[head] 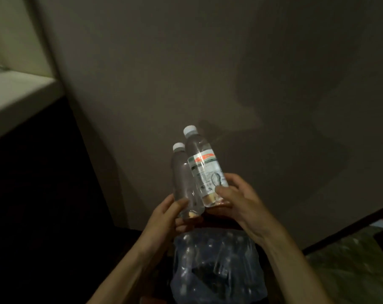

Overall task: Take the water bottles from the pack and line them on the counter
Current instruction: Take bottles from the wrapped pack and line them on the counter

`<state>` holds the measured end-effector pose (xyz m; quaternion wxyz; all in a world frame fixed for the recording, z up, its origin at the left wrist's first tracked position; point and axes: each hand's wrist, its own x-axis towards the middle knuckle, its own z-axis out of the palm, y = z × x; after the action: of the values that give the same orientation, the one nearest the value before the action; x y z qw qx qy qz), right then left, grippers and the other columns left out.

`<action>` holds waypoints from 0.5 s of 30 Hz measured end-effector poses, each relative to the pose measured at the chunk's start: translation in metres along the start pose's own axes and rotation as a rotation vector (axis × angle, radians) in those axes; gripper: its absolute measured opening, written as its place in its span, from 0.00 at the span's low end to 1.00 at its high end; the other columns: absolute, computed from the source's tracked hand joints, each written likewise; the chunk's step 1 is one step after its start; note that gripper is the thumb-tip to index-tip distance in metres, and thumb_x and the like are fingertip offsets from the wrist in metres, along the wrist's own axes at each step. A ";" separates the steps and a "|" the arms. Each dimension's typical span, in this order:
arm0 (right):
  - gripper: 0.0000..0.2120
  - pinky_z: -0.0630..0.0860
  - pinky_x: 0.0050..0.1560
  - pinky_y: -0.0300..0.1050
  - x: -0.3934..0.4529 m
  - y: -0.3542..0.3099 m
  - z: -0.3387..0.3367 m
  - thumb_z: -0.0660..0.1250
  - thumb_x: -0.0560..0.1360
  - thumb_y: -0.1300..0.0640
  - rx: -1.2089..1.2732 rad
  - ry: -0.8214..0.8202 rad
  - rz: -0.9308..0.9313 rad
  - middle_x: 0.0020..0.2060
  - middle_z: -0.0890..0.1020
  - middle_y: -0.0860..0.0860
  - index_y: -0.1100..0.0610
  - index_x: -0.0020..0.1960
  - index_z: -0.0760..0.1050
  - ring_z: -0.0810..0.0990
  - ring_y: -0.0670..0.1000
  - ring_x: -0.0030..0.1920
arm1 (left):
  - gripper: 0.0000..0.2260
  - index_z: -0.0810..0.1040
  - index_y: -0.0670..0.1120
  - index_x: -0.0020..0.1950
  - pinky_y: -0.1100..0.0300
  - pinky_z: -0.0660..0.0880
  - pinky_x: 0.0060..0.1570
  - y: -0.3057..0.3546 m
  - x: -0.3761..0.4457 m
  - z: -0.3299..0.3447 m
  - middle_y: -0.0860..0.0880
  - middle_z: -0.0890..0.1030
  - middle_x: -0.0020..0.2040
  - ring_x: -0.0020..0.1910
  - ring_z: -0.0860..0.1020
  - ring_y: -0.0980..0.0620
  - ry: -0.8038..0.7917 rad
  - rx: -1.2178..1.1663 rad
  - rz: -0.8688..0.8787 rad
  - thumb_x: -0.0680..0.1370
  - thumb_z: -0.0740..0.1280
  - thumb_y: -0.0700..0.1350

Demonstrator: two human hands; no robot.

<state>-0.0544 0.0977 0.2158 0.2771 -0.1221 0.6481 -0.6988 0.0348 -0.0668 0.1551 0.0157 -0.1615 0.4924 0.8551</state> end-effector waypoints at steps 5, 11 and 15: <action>0.20 0.81 0.48 0.46 -0.009 -0.006 0.080 0.72 0.70 0.55 -0.013 -0.045 -0.105 0.54 0.84 0.56 0.50 0.62 0.75 0.84 0.57 0.54 | 0.18 0.79 0.53 0.63 0.60 0.79 0.36 0.052 -0.036 -0.060 0.46 0.86 0.51 0.42 0.85 0.50 -0.040 0.139 0.133 0.73 0.71 0.48; 0.18 0.80 0.40 0.39 -0.016 -0.014 0.173 0.74 0.68 0.54 -0.069 0.046 -0.243 0.47 0.86 0.50 0.50 0.56 0.77 0.86 0.52 0.47 | 0.21 0.74 0.58 0.65 0.65 0.80 0.42 0.095 -0.084 -0.104 0.55 0.85 0.56 0.54 0.84 0.54 -0.003 0.267 0.323 0.75 0.72 0.43; 0.17 0.80 0.38 0.37 -0.019 -0.027 0.203 0.77 0.66 0.51 -0.036 0.052 -0.314 0.46 0.86 0.48 0.47 0.53 0.78 0.86 0.49 0.46 | 0.24 0.74 0.57 0.63 0.71 0.78 0.43 0.132 -0.107 -0.107 0.59 0.84 0.54 0.52 0.83 0.59 -0.042 0.350 0.449 0.72 0.75 0.40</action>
<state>0.0621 -0.0621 0.2717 0.1452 -0.2087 0.6406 -0.7246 0.1393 -0.2110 0.2477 -0.1364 -0.0254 0.6556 0.7422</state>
